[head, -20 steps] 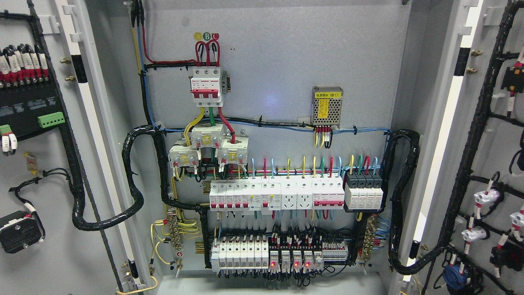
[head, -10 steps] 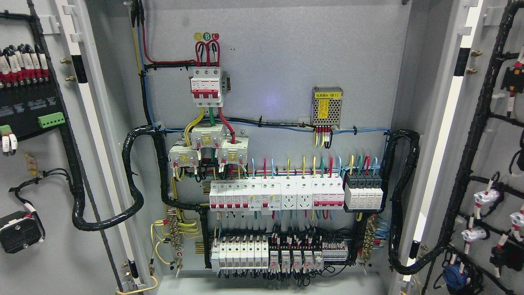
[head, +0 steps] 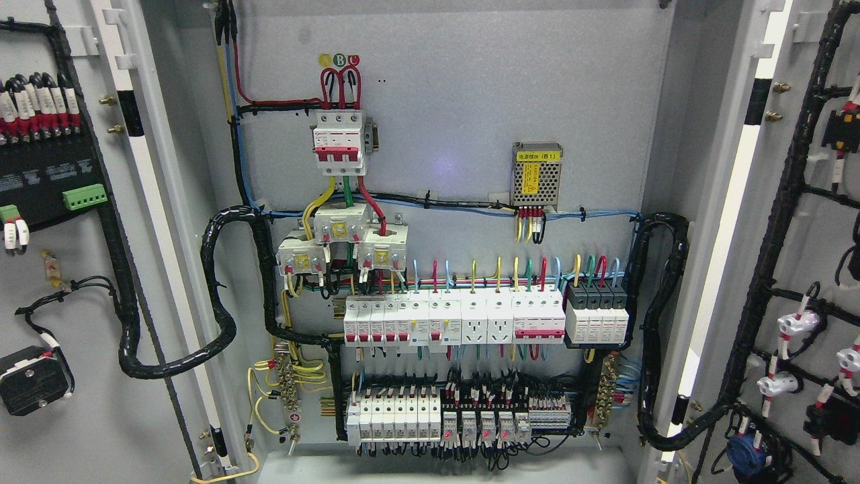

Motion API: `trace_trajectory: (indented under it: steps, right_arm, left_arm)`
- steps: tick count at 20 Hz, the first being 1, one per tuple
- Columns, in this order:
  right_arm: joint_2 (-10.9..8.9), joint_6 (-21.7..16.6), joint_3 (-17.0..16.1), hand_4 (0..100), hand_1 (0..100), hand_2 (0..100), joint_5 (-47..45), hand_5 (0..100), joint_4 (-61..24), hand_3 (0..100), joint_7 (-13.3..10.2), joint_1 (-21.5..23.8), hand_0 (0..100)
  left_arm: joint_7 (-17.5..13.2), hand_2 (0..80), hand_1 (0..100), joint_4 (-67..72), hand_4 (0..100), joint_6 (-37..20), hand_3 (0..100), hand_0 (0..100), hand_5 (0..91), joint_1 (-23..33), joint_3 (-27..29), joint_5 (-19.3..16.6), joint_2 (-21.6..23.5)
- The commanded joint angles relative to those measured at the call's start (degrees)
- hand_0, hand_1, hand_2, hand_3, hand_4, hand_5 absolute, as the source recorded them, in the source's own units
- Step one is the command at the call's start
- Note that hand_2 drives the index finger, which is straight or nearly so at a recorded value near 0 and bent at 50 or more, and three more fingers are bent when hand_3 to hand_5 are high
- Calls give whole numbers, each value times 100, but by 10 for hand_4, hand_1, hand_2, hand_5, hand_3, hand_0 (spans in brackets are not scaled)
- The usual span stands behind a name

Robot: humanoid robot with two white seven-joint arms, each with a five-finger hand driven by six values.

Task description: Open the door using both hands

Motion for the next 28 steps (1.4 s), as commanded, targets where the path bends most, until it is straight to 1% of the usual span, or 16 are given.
trace_trajectory:
  steps: [1, 2, 5, 6, 8, 9, 11, 14, 16, 17, 19, 21, 22, 24, 26, 28]
  right_arm:
    - [1015, 34, 213, 0, 0, 0, 35, 0, 3175, 0, -28, -299, 192]
    - [1112, 34, 205, 0, 0, 0, 35, 0, 3499, 0, -54, -395, 192]
    - [1261, 51, 213, 0, 0, 0, 35, 0, 4273, 0, -72, -598, 192]
    - [1314, 69, 205, 0, 0, 0, 35, 0, 4450, 0, -81, -616, 192]
    - [1358, 130, 204, 0, 0, 0, 35, 0, 4662, 0, -90, -651, 192]
    - [1394, 278, 204, 0, 0, 0, 35, 0, 4758, 0, -151, -686, 192]
    - [1403, 726, 204, 0, 0, 0, 35, 0, 4899, 0, -387, -748, 192]
    - [1394, 1385, 161, 0, 0, 0, 52, 0, 5084, 0, -459, -870, 192]
    - [1403, 1833, 134, 0, 0, 0, 166, 0, 5172, 0, -485, -985, 192]
    - [1420, 2088, 82, 0, 0, 0, 280, 0, 5190, 0, -555, -1046, 192]
    - [1438, 2606, -93, 0, 0, 0, 508, 0, 5190, 0, -696, -1152, 192]
    - [1552, 3002, -103, 0, 0, 0, 719, 0, 5199, 0, -854, -1310, 192]
    - [1569, 3196, -121, 0, 0, 0, 807, 0, 5199, 0, -941, -1371, 192]
    - [1622, 3591, -129, 0, 0, 0, 905, 0, 5207, 0, -1030, -1529, 192]
    - [1622, 3829, -156, 0, 0, 0, 914, 0, 5207, 0, -1030, -1635, 192]
    - [1640, 4041, -182, 0, 0, 0, 957, 0, 5242, 0, -1039, -1749, 192]
  left_arm:
    - [22, 0, 0, 3522, 0, -36, 0, 0, 0, -377, -401, -6, -598]
    - [22, 0, 0, 3795, 0, -36, 0, 0, 0, -439, -401, -6, -660]
    - [22, 0, 0, 4761, 0, -36, 0, 0, 0, -623, -383, -6, -836]
    - [22, 0, 0, 5069, 0, -36, 0, 0, 0, -693, -383, -6, -871]
    - [22, 0, 0, 5684, 0, -36, 0, 0, 0, -825, -374, -23, -950]
    - [22, 0, 0, 5922, 0, -36, 0, 0, 0, -913, -366, -23, -968]
    - [22, 0, 0, 6370, 0, -27, 0, 0, 0, -1089, -348, -23, -1029]
    - [22, 0, 0, 7117, 0, 8, 0, 0, 0, -1309, -321, -32, -1161]
    - [4, 0, 0, 7531, 0, 139, 0, 0, 0, -1440, -304, -32, -1240]
    - [-39, 0, 0, 7715, 0, 236, 0, 0, 0, -1511, -260, -32, -1275]
    - [-206, 0, 0, 7962, 0, 577, 0, 0, 0, -1652, -164, -58, -1381]
    - [-408, 0, 0, 8007, 0, 1060, 0, 0, 0, -1696, -137, -189, -1408]
    - [-444, 0, 0, 8007, 0, 1280, 0, 0, 0, -1714, -59, -269, -1408]
    - [-444, 0, 0, 8007, 0, 1597, 0, 0, 0, -1749, 205, -470, -1408]
    - [-444, 0, 0, 8025, 0, 1791, 0, 0, 0, -1758, 372, -708, -1399]
    - [-418, 0, 0, 8051, 0, 1915, 0, 0, 0, -1758, 434, -779, -1390]
